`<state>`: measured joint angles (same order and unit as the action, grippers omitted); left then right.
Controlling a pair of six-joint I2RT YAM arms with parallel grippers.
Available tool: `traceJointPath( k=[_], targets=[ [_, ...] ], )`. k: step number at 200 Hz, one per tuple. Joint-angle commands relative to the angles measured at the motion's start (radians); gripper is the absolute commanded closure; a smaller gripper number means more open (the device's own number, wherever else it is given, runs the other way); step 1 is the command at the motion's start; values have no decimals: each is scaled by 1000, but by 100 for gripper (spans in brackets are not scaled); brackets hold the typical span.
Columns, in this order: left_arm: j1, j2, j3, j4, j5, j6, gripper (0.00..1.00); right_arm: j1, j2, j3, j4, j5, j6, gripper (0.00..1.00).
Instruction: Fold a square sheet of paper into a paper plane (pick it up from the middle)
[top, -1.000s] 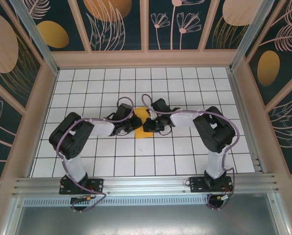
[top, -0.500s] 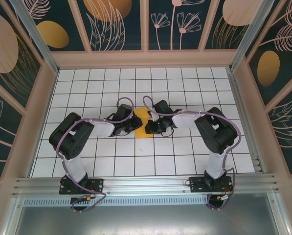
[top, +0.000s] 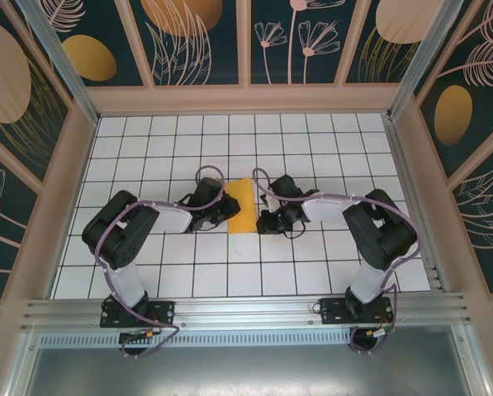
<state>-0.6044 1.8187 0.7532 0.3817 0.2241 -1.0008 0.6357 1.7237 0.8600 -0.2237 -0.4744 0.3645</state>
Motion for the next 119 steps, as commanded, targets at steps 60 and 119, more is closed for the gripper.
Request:
traceJointPath(
  k=[60,119],
  targets=[
    [6,-148,61,-122,-87,13,59,-9,-146,78,41,238,88,77],
    [12,-363,-135,-100,-166,-37,42,41,-4,226,43,262,90,75]
  ],
)
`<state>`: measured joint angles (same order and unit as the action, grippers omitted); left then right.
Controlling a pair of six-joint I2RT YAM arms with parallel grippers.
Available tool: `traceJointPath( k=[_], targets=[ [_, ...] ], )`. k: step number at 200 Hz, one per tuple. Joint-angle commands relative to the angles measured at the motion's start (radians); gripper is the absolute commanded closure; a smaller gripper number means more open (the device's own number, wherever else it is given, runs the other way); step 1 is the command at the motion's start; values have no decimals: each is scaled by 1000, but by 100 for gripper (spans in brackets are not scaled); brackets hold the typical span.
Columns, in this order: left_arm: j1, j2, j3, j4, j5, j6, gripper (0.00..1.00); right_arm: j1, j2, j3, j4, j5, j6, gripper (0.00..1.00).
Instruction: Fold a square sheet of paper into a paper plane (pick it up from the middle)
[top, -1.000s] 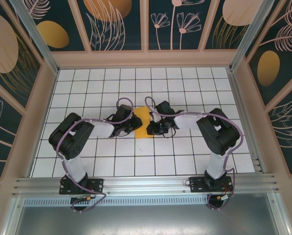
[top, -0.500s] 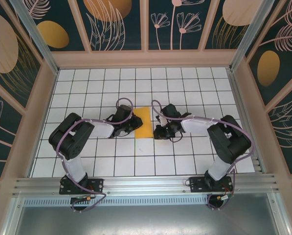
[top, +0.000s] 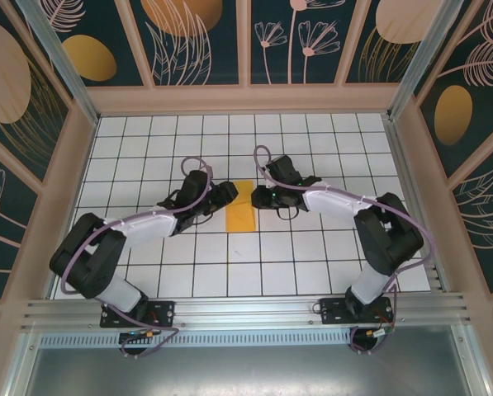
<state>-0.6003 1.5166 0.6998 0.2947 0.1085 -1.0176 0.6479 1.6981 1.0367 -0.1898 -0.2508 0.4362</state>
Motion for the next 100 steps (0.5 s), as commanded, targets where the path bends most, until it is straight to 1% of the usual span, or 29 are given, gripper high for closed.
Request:
traceJointPath(
  k=[1,21,37,50,69,100],
  targets=[
    [8,-64,-85,-14,-51,-20,41,30,21,50,9,40,19,75],
    [7,-123,-147,-15,-80,-15,33,57,-5,60,-4,112,40,72],
    [7,-170,-183,-25,-110,5,24,90,-50,45,-4,158,60,65],
    [9,-204,-210,-40,-147,21,16,121,-77,38,-3,188,61,60],
    [15,-246,-245,-66,-202,29,2,144,-65,63,-32,187,62,59],
    [45,-309,-301,-57,-246,69,1,156,-16,65,2,135,74,59]
  ],
)
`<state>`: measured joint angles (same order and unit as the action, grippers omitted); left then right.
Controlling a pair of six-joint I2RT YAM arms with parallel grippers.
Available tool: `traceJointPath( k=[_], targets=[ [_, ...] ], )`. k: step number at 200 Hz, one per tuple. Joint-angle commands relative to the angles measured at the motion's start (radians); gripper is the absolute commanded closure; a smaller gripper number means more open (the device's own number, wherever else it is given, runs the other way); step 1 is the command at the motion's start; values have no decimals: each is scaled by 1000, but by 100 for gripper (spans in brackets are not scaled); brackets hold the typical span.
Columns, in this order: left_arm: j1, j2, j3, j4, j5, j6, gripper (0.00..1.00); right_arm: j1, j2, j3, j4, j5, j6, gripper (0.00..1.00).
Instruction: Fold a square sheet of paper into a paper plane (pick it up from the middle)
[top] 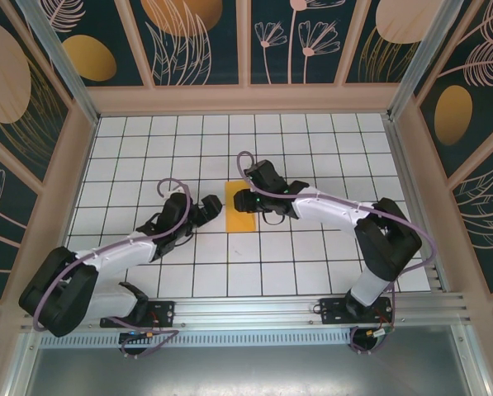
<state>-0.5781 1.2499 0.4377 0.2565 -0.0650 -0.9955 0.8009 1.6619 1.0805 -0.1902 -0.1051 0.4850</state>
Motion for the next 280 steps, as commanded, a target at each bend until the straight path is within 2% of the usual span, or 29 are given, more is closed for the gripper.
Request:
traceJointPath(
  k=[1,34,53,79,99,126,151,185,203,248,280],
  targets=[
    [24,-43,-39,-20,-73,48,2,3,23,20,4,-13,26,59],
    [37,-80,-34,-37,-73,93,1,-17,99,32,48,-76,42,64],
    [38,-77,-27,-23,-28,95,1,-37,135,43,52,-94,50,68],
    [37,-48,-38,72,78,75,2,-67,153,47,43,-88,46,71],
    [37,12,-43,205,221,40,2,-92,162,33,50,-95,34,71],
    [27,109,-23,321,325,-18,9,-128,182,18,66,-117,16,75],
    [11,198,12,389,375,-73,17,-149,195,23,80,-152,-6,79],
    [0,308,70,443,424,-129,34,-158,226,35,86,-171,-14,83],
    [-6,350,102,431,425,-146,41,-166,233,28,93,-179,-14,83],
    [-10,405,158,332,387,-148,48,-174,240,22,79,-138,-32,83],
    [-13,447,181,329,393,-149,55,-176,186,15,93,-164,-49,82]
  ],
)
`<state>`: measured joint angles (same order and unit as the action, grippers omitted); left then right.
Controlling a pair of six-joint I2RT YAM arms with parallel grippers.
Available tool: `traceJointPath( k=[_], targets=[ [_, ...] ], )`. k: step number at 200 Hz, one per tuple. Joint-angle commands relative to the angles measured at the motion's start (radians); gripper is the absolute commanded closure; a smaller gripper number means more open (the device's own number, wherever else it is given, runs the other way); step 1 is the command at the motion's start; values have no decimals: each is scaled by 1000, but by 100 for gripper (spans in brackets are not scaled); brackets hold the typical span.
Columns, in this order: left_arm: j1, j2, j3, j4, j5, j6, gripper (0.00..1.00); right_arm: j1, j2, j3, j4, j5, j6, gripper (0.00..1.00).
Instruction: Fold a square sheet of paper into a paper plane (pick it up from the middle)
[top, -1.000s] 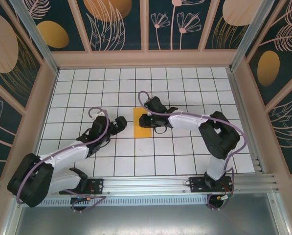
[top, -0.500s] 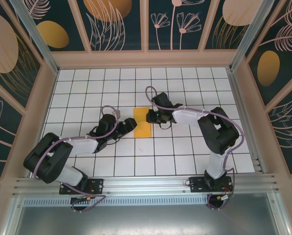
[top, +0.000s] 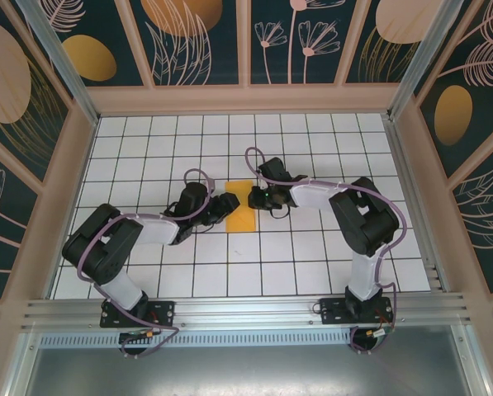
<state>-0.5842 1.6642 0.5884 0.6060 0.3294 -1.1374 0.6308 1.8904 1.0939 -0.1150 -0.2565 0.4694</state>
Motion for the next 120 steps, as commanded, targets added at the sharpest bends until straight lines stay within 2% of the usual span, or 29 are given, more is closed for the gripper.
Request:
traceJointPath(
  k=[1,68,120],
  targets=[
    [-7,32,32,-19,-1,-7,56,-7,-45,1,19,-14,-33,82],
    [-8,141,115,-54,-1,-8,67,-5,-142,-21,1,-31,-28,82],
    [-11,179,142,-111,-26,9,72,8,-127,-59,4,-56,-7,83]
  ],
)
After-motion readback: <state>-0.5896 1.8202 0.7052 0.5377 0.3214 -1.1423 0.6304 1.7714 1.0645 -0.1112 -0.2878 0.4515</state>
